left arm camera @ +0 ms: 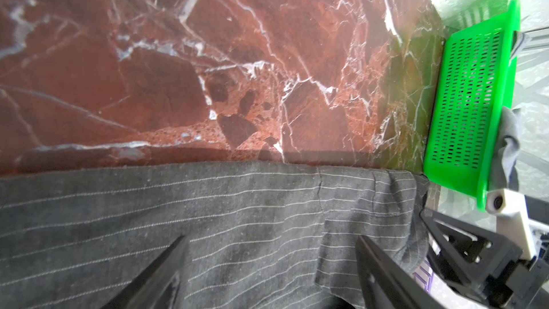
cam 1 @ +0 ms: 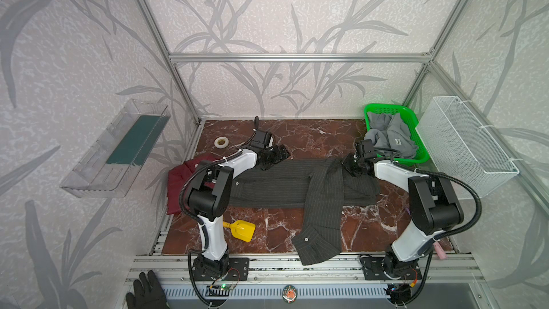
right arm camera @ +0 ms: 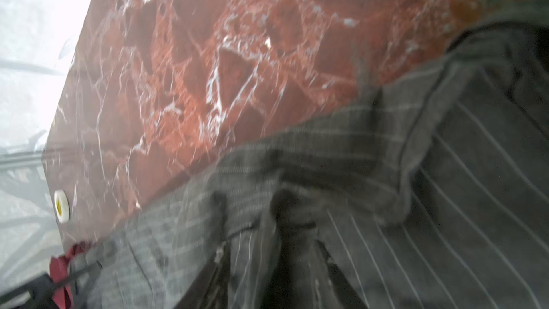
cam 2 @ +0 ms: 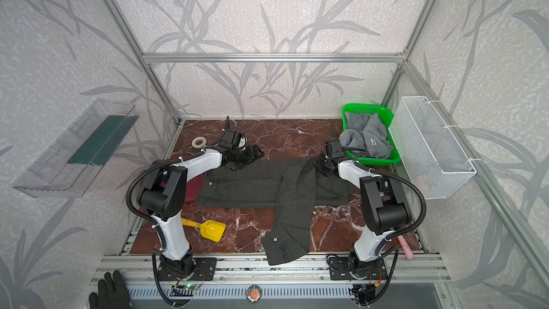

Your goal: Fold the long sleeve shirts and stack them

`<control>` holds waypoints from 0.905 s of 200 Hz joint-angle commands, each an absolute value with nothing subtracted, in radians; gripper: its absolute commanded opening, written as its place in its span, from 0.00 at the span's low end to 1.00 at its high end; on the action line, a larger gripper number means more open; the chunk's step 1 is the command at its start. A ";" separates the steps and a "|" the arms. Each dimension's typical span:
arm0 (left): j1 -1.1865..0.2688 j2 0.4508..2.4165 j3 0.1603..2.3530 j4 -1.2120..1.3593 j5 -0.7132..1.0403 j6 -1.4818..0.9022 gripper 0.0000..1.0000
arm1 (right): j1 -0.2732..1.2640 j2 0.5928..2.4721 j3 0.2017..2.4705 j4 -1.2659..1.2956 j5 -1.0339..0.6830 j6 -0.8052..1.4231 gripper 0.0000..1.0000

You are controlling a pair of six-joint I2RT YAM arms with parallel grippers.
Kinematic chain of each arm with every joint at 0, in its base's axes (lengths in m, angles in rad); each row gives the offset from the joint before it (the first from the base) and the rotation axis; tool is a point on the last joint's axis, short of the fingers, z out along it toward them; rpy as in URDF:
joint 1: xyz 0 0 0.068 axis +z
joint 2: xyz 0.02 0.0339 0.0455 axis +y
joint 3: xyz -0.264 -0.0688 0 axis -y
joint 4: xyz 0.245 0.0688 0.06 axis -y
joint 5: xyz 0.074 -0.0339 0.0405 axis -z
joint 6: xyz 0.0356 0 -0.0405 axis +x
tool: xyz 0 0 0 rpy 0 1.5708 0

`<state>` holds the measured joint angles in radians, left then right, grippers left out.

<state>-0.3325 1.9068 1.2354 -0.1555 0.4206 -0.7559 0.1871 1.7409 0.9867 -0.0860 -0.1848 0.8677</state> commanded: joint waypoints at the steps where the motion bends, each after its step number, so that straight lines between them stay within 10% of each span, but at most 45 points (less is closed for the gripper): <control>1: -0.337 1.934 1.180 -0.112 0.410 -0.784 0.86 | 0.178 1.764 1.023 -0.065 -0.163 0.880 0.37; 54: -0.338 1.950 1.079 -0.048 0.390 -0.822 0.85 | 0.139 1.762 1.093 -0.098 -0.145 0.836 0.00; 181: -0.293 1.960 0.957 -0.028 0.353 -0.824 0.85 | 0.034 1.604 0.963 -0.118 -0.171 0.828 0.06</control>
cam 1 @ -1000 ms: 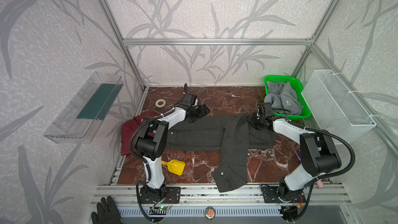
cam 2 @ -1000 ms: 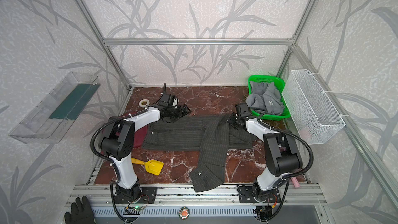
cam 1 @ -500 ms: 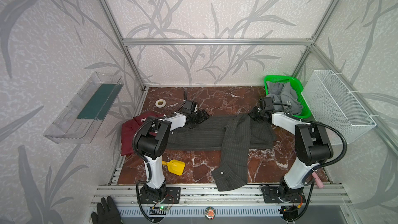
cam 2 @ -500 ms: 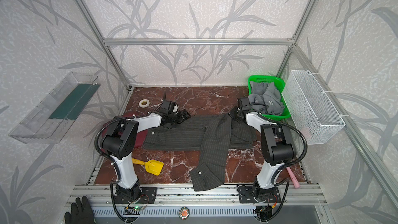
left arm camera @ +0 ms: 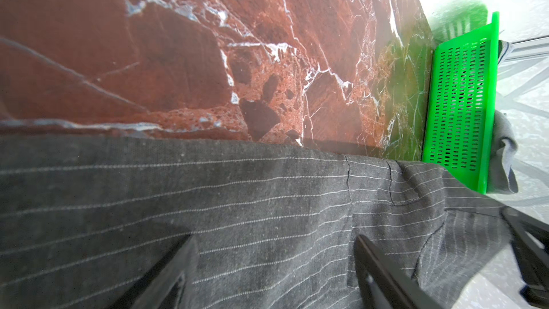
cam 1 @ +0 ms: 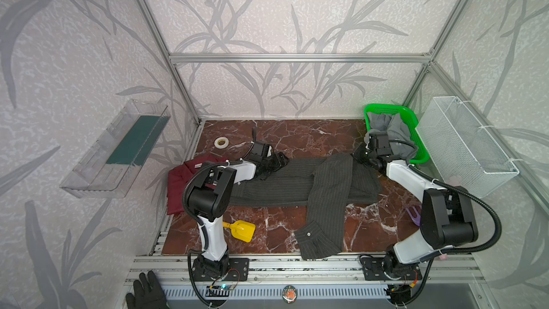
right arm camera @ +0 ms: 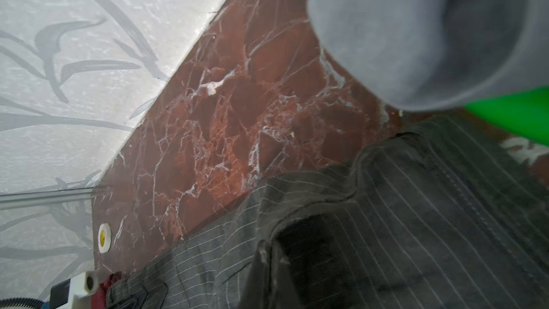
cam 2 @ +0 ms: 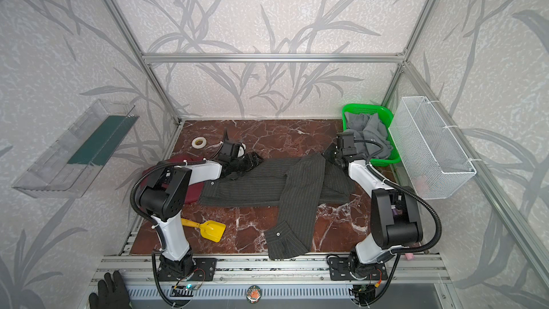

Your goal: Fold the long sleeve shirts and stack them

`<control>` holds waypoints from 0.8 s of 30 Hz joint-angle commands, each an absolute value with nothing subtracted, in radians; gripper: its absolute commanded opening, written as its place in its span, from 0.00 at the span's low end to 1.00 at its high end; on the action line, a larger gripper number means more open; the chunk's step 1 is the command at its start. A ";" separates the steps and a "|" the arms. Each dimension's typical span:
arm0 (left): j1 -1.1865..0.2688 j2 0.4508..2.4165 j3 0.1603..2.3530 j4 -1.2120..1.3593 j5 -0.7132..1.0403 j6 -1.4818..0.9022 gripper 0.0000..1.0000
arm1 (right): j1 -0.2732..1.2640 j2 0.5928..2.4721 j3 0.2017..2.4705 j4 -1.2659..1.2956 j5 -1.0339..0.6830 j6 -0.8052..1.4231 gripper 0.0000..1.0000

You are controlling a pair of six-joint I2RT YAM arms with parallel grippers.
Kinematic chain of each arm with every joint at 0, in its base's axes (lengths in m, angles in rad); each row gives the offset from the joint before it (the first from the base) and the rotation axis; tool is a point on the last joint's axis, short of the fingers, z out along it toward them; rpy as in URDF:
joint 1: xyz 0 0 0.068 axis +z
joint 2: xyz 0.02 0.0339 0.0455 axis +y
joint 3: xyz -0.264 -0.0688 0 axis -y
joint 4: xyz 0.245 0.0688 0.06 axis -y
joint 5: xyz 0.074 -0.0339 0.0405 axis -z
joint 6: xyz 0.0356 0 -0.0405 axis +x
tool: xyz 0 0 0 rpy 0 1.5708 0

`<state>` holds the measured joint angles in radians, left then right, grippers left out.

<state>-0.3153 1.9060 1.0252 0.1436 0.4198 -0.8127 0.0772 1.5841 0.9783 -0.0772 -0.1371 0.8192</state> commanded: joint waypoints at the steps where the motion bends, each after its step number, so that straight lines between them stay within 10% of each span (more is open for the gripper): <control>1: -0.292 1.959 0.956 -0.027 0.353 -0.824 0.85 | 0.034 1.603 0.963 -0.119 -0.170 0.828 0.07; 5: -0.292 1.960 0.962 -0.027 0.360 -0.827 0.85 | 0.031 1.560 0.909 -0.108 -0.137 0.845 0.09; 10: -0.292 1.959 0.963 -0.025 0.362 -0.828 0.85 | 0.032 1.474 0.818 -0.028 -0.202 0.861 0.43; 15: -0.291 1.969 0.965 -0.018 0.370 -0.834 0.85 | 0.028 1.427 0.781 -0.051 -0.150 0.850 0.53; 24: -0.290 1.956 0.963 -0.034 0.363 -0.826 0.85 | 0.057 1.480 0.897 0.092 -0.284 0.842 0.16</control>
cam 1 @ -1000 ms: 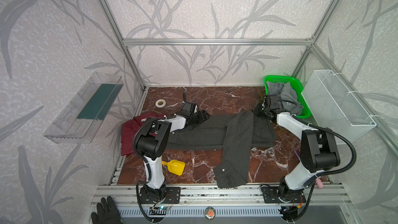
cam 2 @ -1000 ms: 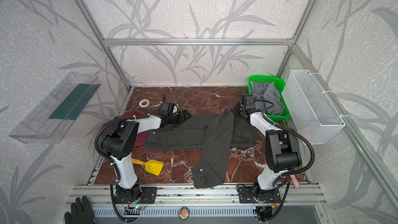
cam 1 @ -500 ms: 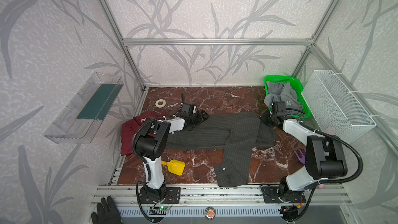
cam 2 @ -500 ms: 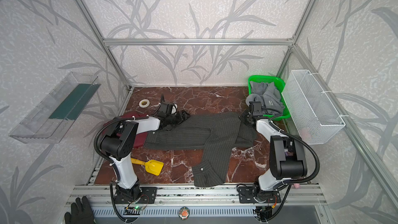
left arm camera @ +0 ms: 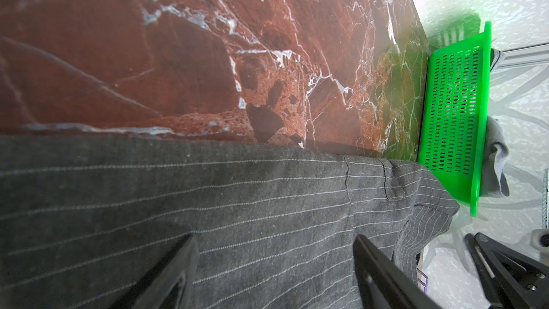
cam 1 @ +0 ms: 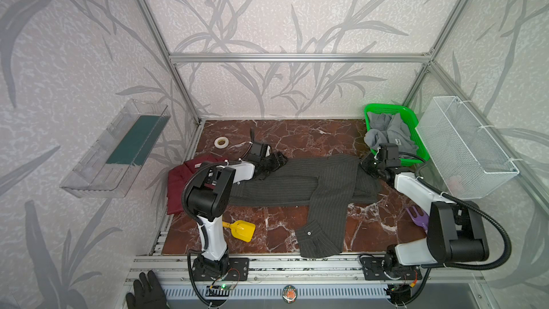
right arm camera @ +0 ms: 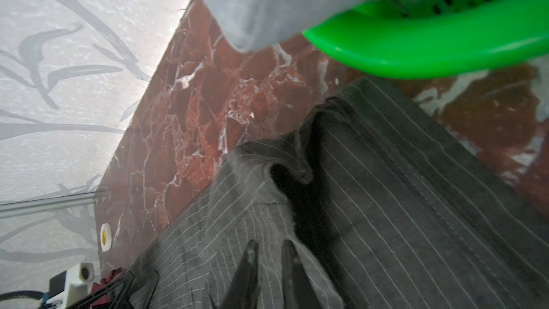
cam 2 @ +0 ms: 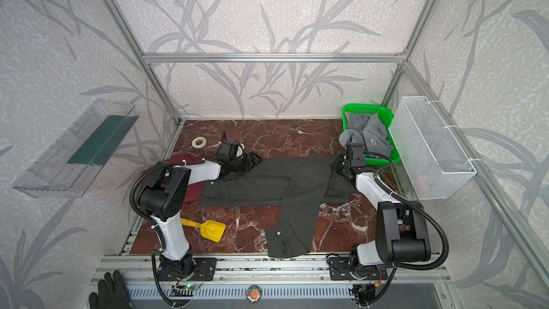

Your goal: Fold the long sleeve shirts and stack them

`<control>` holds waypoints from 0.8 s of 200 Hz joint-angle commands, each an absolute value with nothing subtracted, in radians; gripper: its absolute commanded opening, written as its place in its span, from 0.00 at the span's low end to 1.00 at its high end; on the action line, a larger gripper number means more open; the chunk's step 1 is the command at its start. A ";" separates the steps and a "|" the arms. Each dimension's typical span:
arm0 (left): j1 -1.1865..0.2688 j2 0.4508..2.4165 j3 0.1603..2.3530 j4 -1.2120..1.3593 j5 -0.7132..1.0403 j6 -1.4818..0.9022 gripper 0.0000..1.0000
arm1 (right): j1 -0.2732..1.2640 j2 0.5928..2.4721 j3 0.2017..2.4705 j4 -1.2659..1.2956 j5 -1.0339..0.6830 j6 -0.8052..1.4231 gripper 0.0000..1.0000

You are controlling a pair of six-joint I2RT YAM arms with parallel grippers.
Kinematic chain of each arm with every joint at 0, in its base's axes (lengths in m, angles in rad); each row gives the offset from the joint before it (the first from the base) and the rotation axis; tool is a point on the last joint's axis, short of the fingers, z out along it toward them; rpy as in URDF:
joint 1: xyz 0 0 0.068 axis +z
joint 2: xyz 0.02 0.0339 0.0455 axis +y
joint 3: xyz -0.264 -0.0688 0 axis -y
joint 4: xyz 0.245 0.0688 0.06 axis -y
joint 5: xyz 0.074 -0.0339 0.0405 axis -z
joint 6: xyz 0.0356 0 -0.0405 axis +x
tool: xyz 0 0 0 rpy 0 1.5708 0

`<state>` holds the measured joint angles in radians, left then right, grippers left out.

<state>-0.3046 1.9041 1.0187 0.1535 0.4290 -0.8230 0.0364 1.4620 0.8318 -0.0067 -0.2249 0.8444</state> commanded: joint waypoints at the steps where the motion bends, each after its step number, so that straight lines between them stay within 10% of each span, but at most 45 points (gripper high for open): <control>1: -0.290 1.953 0.963 -0.038 0.358 -0.824 0.84 | 0.064 1.498 0.923 0.100 -0.346 0.842 0.16; 160: -0.266 1.939 0.907 -0.009 0.360 -0.827 0.84 | 0.051 1.830 1.256 -0.119 -0.198 0.717 0.22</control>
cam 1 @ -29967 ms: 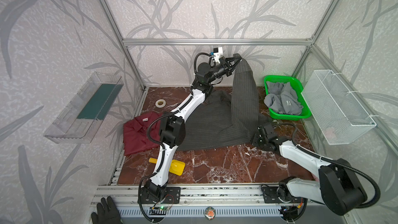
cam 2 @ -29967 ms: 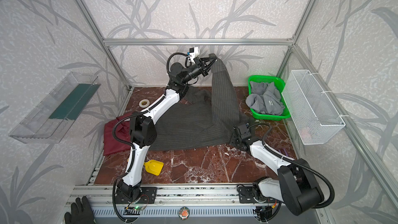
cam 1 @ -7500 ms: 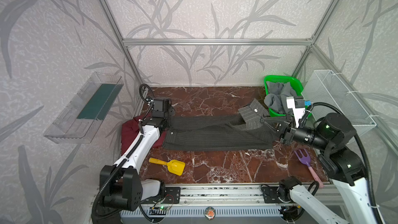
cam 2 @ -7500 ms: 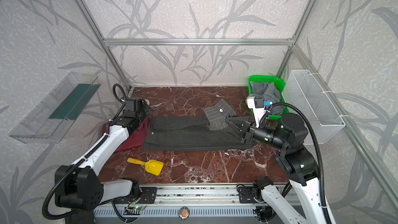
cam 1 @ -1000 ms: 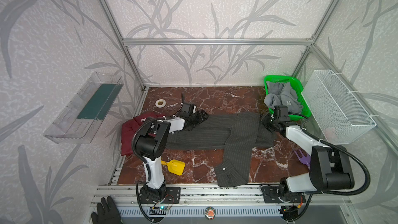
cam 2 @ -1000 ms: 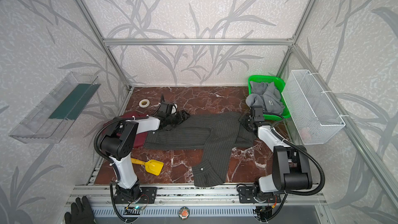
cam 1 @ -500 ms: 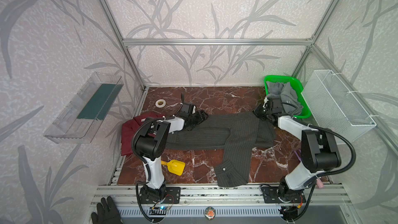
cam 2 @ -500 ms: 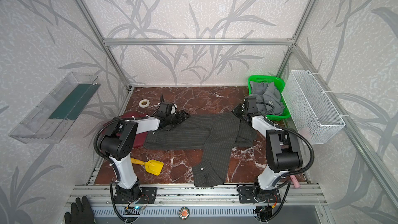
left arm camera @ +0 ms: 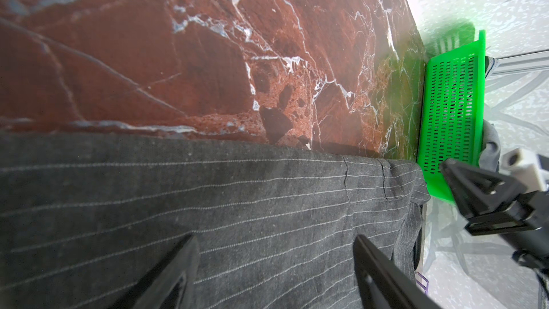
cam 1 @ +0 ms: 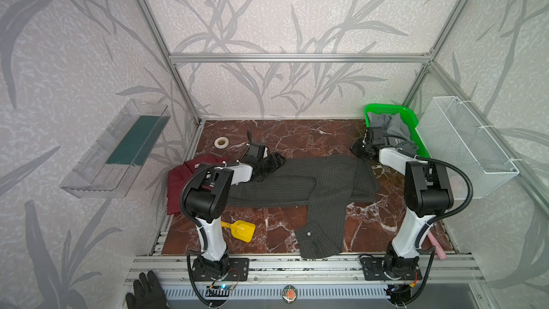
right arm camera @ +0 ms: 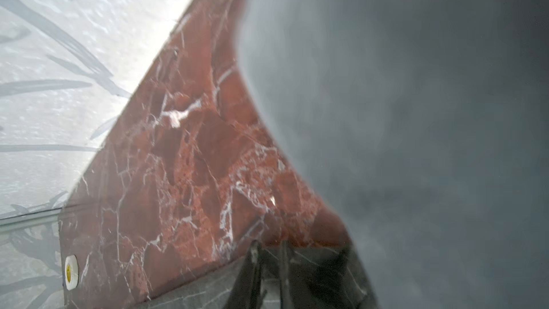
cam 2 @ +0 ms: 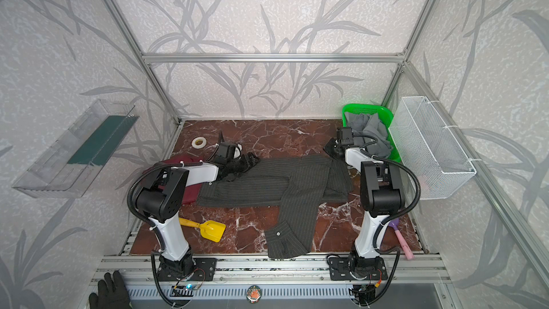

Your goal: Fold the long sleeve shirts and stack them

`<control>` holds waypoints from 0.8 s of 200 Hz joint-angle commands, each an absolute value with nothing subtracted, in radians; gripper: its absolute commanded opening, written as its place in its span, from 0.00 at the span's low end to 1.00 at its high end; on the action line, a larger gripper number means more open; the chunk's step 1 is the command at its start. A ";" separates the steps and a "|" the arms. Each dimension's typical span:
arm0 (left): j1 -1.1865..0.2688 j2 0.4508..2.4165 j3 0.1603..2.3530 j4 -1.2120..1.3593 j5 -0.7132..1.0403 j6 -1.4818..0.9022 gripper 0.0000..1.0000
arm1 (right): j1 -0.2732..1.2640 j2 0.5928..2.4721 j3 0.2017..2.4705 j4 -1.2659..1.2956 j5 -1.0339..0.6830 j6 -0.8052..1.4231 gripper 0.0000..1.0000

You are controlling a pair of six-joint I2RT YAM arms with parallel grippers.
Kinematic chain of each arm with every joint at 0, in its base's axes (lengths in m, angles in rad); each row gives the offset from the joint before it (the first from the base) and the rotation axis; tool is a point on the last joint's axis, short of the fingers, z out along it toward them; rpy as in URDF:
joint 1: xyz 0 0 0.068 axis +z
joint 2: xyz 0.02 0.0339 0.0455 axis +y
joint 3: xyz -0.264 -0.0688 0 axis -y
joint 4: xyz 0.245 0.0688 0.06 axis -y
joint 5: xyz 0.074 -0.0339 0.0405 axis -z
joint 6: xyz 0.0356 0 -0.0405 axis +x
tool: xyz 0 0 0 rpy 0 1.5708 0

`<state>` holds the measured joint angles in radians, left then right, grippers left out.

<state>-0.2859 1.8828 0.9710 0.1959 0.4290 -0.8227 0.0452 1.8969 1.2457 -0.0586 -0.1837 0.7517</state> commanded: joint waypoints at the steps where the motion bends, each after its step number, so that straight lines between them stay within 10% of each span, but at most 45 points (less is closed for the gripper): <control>1: -0.266 1.938 0.907 -0.009 0.361 -0.828 0.84 | 0.054 1.817 1.250 -0.115 -0.200 0.719 0.23; 61: -0.264 1.870 0.949 -0.007 0.413 -0.883 0.86 | 0.200 1.412 1.020 -0.212 -0.265 0.760 0.56; 160: -0.282 1.578 1.131 -0.341 0.307 -0.736 0.99 | 0.615 0.994 0.688 -0.463 -0.495 0.486 0.58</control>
